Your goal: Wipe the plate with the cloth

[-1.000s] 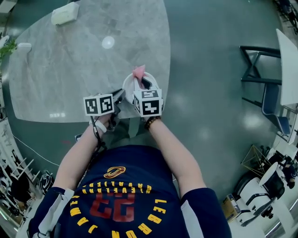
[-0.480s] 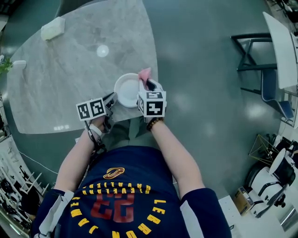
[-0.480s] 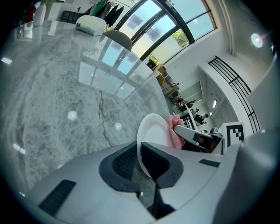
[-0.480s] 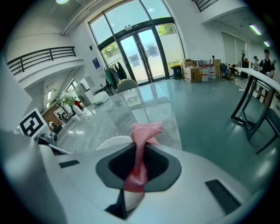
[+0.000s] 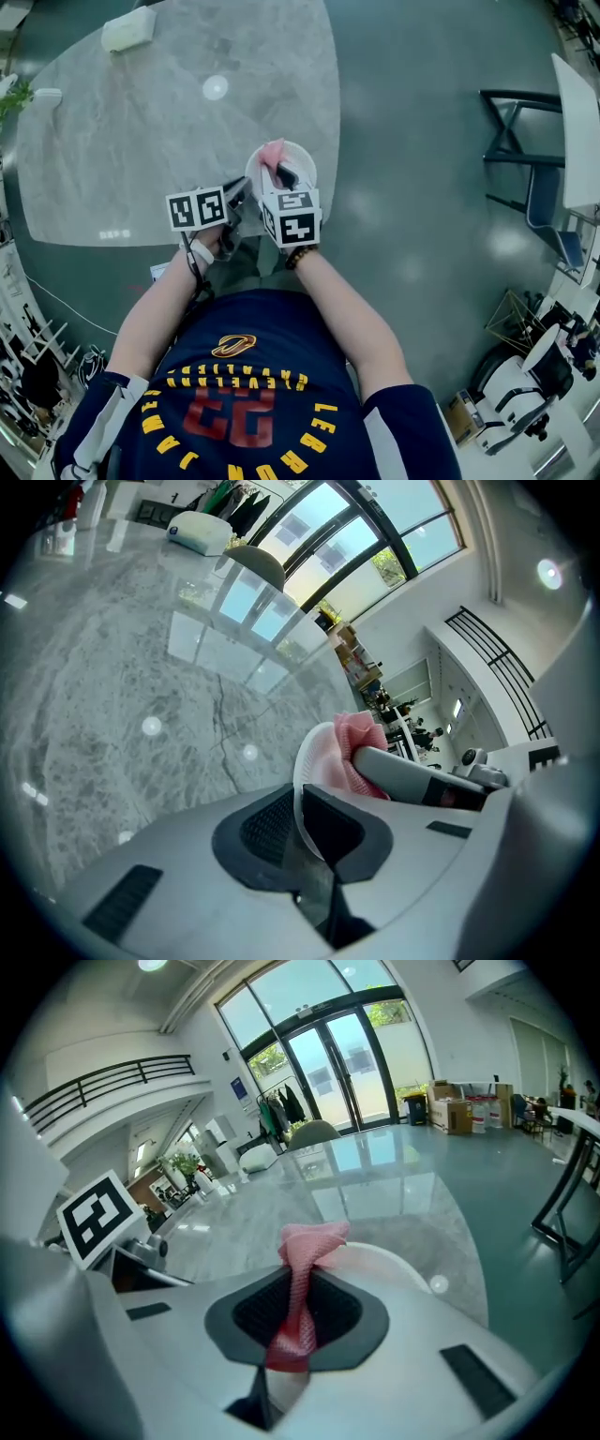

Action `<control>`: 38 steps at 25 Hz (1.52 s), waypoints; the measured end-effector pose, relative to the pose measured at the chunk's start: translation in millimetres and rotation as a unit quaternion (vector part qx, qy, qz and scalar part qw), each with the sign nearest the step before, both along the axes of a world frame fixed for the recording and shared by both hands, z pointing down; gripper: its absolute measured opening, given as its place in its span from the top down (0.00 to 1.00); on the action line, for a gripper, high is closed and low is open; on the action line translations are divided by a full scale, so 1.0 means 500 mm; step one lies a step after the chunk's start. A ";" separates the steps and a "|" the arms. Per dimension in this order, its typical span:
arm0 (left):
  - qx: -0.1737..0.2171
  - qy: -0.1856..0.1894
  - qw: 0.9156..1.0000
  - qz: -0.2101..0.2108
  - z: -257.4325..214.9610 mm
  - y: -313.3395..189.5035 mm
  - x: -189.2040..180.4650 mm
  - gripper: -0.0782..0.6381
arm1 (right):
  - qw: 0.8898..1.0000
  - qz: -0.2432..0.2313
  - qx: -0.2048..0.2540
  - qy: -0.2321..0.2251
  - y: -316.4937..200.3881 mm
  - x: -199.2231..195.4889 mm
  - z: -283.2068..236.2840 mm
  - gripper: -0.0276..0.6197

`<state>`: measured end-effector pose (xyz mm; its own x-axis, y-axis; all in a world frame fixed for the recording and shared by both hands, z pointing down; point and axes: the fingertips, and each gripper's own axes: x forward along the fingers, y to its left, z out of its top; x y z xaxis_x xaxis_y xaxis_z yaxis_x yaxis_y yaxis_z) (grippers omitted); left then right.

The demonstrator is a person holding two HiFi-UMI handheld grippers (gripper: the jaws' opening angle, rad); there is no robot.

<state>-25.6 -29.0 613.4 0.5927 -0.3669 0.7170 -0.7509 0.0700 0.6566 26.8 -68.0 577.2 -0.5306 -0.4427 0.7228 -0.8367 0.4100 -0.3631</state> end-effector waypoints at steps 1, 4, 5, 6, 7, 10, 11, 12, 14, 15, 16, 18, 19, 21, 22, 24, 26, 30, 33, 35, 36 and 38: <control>0.001 0.001 1.000 0.001 0.000 0.000 -0.001 0.84 | 1.000 -0.009 -0.001 0.000 0.004 -0.015 0.002 0.90; 0.007 0.006 1.000 0.009 0.000 0.003 -0.009 0.84 | 1.000 -0.031 -0.003 0.001 0.017 -0.057 0.008 0.90; 0.008 0.006 1.000 0.011 0.001 0.004 -0.013 0.84 | 0.999 -0.037 -0.005 0.002 0.021 -0.069 0.013 0.89; 0.008 0.007 1.000 0.011 0.003 0.004 -0.016 0.84 | 0.999 -0.042 -0.007 0.004 0.023 -0.078 0.019 0.90; 0.008 0.007 1.000 0.011 0.005 0.003 -0.017 0.84 | 0.999 -0.044 -0.009 0.006 0.022 -0.083 0.026 0.89; 0.006 0.009 1.000 0.004 0.008 -0.001 -0.020 0.84 | 0.999 -0.039 -0.018 0.009 0.015 -0.082 0.041 0.90; 0.006 0.009 1.000 0.003 0.007 0.000 -0.023 0.84 | 0.999 -0.036 -0.021 0.009 0.015 -0.083 0.043 0.90; 0.006 0.009 1.000 0.002 0.006 0.001 -0.029 0.84 | 0.999 -0.034 -0.023 0.009 0.016 -0.086 0.044 0.90; 0.006 0.008 1.000 0.001 0.003 0.005 -0.042 0.84 | 0.999 -0.030 -0.024 0.010 0.020 -0.091 0.044 0.90; 0.006 0.007 1.000 0.002 0.003 0.006 -0.044 0.84 | 0.999 -0.028 -0.024 0.011 0.020 -0.089 0.044 0.90; 0.006 0.006 1.000 0.002 0.003 0.005 -0.043 0.84 | 0.999 -0.024 -0.025 0.011 0.019 -0.082 0.044 0.90; 0.003 0.005 1.000 0.000 0.006 0.000 -0.036 0.84 | 0.999 -0.016 -0.026 0.012 0.014 -0.058 0.048 0.90; 0.001 0.005 1.000 -0.001 0.006 -0.002 -0.033 0.84 | 1.000 -0.011 -0.027 0.013 0.012 -0.046 0.050 0.89; 0.000 0.005 1.000 -0.005 0.004 -0.002 -0.033 0.84 | 1.000 0.000 -0.026 0.015 0.011 -0.025 0.050 0.89; 0.000 0.006 1.000 -0.007 0.003 -0.002 -0.032 0.84 | 1.000 0.006 -0.025 0.016 0.010 -0.012 0.048 0.90; -0.002 0.008 1.000 -0.012 0.003 -0.005 -0.024 0.84 | 0.999 0.017 -0.022 0.021 0.004 0.017 0.046 0.90; -0.004 0.007 1.000 -0.015 0.004 -0.007 -0.018 0.84 | 0.999 0.027 -0.021 0.026 0.000 0.048 0.046 0.90; -0.005 0.004 1.000 -0.014 0.006 -0.007 -0.015 0.84 | 0.998 0.052 -0.022 0.037 0.003 0.106 0.050 0.90; -0.004 0.002 1.000 -0.013 0.003 -0.008 -0.015 0.84 | 0.996 0.070 -0.021 0.041 0.006 0.143 0.045 0.90; -0.005 0.003 1.000 -0.014 0.003 -0.006 -0.015 0.84 | 0.996 0.079 -0.021 0.044 0.008 0.160 0.042 0.89; -0.005 0.003 1.000 -0.014 0.003 -0.006 -0.015 0.84 | 0.995 0.081 -0.022 0.045 0.009 0.165 0.042 0.90; -0.005 0.002 1.000 -0.015 0.003 -0.006 -0.014 0.84 | 0.995 0.082 -0.020 0.047 0.009 0.166 0.039 0.90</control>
